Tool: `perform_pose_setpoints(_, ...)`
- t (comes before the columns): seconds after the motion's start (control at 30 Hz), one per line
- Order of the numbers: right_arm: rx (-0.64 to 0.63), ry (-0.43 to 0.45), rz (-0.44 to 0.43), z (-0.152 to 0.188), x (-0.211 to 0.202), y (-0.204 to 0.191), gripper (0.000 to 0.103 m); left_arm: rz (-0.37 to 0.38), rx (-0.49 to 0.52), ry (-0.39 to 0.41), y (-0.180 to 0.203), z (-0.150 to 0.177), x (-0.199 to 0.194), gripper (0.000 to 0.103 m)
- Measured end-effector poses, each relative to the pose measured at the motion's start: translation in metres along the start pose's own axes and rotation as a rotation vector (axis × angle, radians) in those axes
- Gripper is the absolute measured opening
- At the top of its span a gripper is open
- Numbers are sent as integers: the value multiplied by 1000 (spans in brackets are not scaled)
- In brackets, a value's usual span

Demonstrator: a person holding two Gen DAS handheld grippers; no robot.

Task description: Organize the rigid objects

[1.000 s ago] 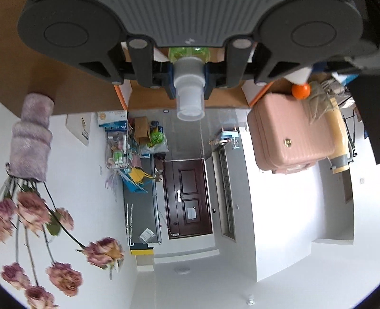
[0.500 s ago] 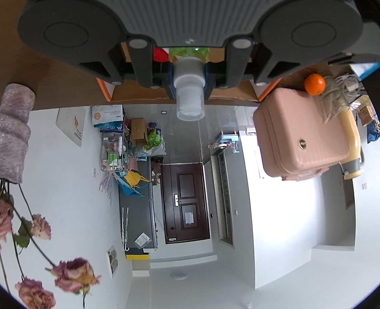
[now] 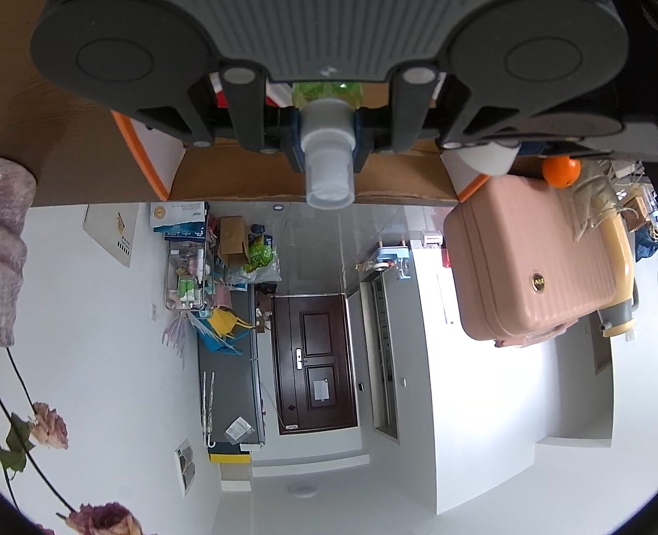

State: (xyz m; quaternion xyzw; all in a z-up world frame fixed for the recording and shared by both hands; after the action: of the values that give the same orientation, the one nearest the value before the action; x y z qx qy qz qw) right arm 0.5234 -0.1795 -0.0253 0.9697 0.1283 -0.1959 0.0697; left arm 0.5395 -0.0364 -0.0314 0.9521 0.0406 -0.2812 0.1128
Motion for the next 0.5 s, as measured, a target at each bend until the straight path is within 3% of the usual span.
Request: perform_pose_setpoints(0.5, 0, -22, 13, 7, 20, 1, 22, -37, 30, -25, -5, 7, 26, 45)
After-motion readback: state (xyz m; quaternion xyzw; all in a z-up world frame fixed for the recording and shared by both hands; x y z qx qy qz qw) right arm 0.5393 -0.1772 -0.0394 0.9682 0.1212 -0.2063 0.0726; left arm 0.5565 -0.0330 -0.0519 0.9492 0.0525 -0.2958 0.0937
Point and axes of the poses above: each gripper's, at about its wrist camera, not at the fingertips, and x roughly the way its jaws point, y to its right, z to its underside, the point moved 4 cm from there along x, roughly the way its jaws point, and after that the axes turned 12 degrees about -x, right-handed, at the moved point
